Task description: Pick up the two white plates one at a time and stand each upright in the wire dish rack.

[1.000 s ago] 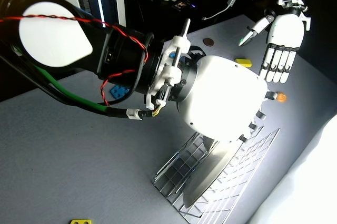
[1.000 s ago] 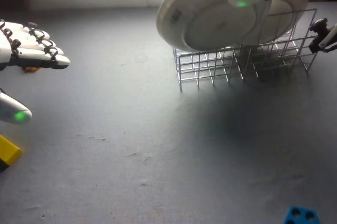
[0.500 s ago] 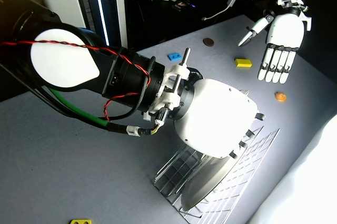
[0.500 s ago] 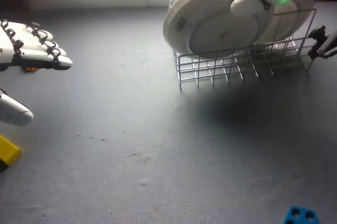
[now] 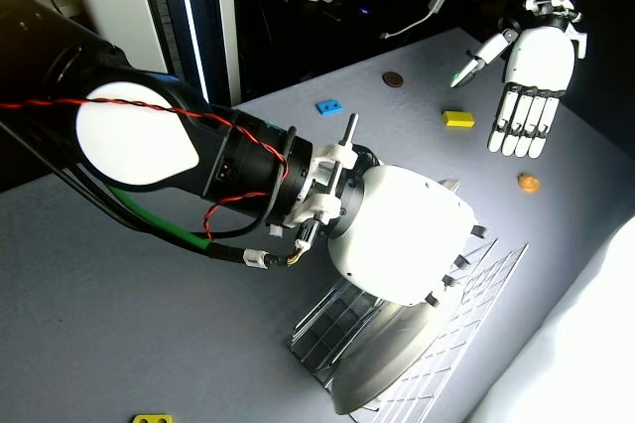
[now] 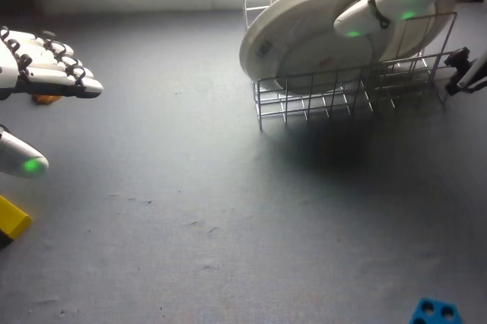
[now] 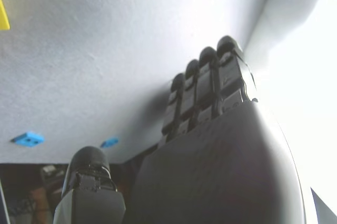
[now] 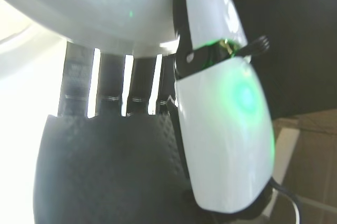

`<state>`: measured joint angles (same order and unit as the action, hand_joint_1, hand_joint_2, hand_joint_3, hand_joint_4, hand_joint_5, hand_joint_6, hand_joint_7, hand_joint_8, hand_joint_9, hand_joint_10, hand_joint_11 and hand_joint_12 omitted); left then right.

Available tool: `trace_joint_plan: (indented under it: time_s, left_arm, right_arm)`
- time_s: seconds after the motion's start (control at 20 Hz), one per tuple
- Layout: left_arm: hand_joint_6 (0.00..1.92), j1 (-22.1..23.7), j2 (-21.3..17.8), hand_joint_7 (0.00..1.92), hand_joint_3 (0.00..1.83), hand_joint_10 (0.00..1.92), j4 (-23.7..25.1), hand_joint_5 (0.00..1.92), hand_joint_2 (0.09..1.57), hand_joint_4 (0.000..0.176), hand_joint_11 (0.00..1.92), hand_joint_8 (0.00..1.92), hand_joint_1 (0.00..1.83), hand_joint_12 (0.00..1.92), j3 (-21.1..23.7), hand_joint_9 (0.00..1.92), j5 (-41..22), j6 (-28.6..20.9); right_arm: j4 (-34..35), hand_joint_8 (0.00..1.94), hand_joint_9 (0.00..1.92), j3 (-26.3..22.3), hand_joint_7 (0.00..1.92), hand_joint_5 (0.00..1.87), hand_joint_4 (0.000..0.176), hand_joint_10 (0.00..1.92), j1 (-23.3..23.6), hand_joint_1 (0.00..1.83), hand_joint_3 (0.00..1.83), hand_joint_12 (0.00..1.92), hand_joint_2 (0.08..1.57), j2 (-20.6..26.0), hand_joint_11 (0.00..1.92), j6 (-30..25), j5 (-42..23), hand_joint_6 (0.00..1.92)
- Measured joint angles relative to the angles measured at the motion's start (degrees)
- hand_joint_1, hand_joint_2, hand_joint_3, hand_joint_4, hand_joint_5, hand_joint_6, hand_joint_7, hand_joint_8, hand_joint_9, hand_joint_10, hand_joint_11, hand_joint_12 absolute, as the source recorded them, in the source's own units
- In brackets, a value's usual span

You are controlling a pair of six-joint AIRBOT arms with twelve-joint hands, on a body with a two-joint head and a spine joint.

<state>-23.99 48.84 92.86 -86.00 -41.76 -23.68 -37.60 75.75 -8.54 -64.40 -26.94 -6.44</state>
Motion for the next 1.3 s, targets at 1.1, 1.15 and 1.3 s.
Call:
trace_joint_plan:
  time_s: [1.1,1.15,1.3]
  left_arm:
    - [0.01,5.09,-1.14,0.05,0.00,0.01,4.94,0.04,1.06,0.000,0.01,0.01,0.00,0.01,4.79,0.03,-0.22,0.22]
    - [0.01,5.07,-1.14,0.05,0.00,0.00,5.64,0.04,1.05,0.000,0.01,0.01,0.00,0.00,5.22,0.03,-0.39,0.22]
    - [0.00,5.07,-1.14,0.04,0.00,0.00,6.36,0.03,1.06,0.000,0.01,0.00,0.00,0.00,5.35,0.02,-0.85,0.26]
  right_arm:
    - [0.04,0.21,0.65,0.24,0.75,0.66,0.000,0.39,-2.54,1.14,0.00,1.29,1.12,-0.83,0.30,2.51,-3.34,0.26]
    - [0.11,0.11,0.65,0.22,0.75,0.64,0.000,0.31,-2.54,1.13,0.00,1.30,1.10,-0.83,0.26,2.51,-3.98,0.14]
    - [0.09,0.01,0.61,0.24,0.70,0.57,0.000,0.20,-2.54,1.05,0.00,1.31,1.11,-0.94,0.18,2.62,-4.42,0.02]
